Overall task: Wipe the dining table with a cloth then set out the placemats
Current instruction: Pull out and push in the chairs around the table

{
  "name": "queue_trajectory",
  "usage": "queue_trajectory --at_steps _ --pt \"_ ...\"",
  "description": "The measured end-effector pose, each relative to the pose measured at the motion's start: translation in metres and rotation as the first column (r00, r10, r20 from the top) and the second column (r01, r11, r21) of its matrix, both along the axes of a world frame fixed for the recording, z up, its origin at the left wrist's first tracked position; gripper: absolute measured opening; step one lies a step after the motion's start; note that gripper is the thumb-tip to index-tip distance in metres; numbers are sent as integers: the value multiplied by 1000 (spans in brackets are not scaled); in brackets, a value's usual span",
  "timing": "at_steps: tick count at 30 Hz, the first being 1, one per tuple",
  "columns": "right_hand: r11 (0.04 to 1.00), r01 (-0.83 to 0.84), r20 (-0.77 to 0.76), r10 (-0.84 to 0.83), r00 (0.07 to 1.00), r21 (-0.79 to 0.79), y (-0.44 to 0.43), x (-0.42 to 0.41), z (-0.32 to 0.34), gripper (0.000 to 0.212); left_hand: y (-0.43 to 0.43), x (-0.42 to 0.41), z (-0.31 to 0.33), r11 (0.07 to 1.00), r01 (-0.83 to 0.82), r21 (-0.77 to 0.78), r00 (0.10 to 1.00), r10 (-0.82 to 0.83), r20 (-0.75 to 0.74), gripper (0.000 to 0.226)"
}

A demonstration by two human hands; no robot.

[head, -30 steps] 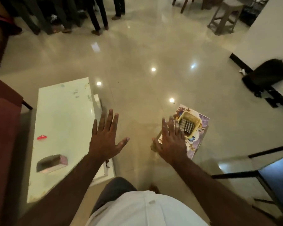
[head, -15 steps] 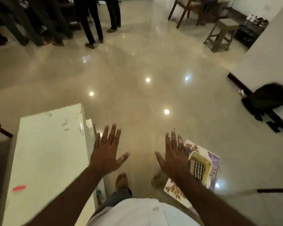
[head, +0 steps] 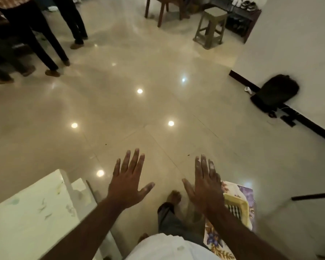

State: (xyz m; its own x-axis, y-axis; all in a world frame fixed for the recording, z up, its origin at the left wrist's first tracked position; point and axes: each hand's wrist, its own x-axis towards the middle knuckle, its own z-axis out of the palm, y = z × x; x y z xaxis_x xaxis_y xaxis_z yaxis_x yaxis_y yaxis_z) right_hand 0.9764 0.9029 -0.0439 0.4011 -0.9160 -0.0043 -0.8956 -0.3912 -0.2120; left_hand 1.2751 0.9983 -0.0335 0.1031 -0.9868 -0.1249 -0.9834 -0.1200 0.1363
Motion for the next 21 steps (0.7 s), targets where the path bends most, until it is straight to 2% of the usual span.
queue_trajectory --at_steps 5,9,12,15,21 --pt "995 100 42 -101 994 26 -89 -5 -19 94 -123 1 -7 995 104 -8 994 -104 -10 110" --pt "984 180 81 -180 980 9 -156 -17 -12 95 -216 -12 5 984 172 -46 985 -172 8 109" --pt "969 249 64 -248 967 -1 -203 -29 -4 96 -280 -23 9 969 247 -16 969 -247 13 110" --pt "931 364 76 -361 929 -19 -241 -41 1 97 -340 -36 7 948 318 -28 948 -318 7 111" --pt "828 559 56 -557 829 -38 -313 -65 -9 97 -484 -67 2 840 542 -37 840 -542 10 111"
